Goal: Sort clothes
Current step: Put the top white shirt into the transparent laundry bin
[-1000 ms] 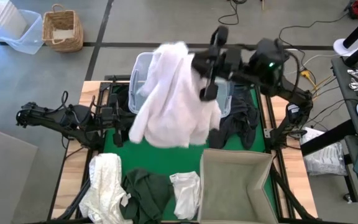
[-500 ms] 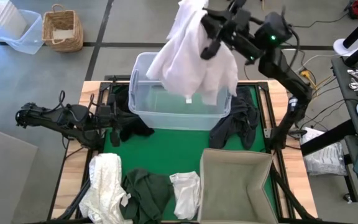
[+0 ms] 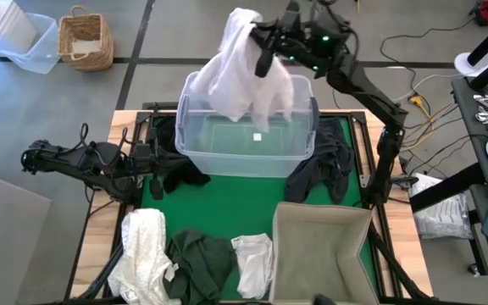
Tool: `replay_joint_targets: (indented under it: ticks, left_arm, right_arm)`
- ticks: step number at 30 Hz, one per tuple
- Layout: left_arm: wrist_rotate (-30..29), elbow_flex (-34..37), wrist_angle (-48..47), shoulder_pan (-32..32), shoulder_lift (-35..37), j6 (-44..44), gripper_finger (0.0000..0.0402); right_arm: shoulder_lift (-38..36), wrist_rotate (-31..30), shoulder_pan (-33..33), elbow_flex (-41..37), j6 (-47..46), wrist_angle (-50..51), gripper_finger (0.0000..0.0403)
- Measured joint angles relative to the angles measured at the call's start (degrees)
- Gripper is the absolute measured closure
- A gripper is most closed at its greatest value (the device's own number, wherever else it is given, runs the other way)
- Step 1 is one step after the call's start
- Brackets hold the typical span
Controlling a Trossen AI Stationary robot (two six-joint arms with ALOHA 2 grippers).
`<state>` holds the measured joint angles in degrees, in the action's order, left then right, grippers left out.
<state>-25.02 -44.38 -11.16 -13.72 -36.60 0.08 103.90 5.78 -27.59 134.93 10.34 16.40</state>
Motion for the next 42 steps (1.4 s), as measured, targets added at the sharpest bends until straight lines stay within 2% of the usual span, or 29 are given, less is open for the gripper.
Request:
replay_joint_targets:
  ticks: [8, 11, 24, 42]
  left_arm:
    - [0.0, 0.0, 0.0, 0.0, 0.0, 0.0, 0.0401]
    - [0.0, 0.0, 0.0, 0.0, 0.0, 0.0, 0.0401]
    - [0.0, 0.0, 0.0, 0.0, -0.2, 0.0, 0.0401]
    - [0.0, 0.0, 0.0, 0.0, -0.3, 0.0, 0.0401]
  right_arm:
    - [4.2, 7.5, -0.2, -0.1, -4.9, 1.2, 0.0394]
    - [4.7, 9.3, -0.2, -0.1, -5.9, 4.6, 0.0394]
    - [4.9, 9.5, -0.2, -0.1, -2.8, 26.2, 0.0394]
    - [5.0, 9.2, -0.2, -0.1, -1.7, 47.3, 0.0394]
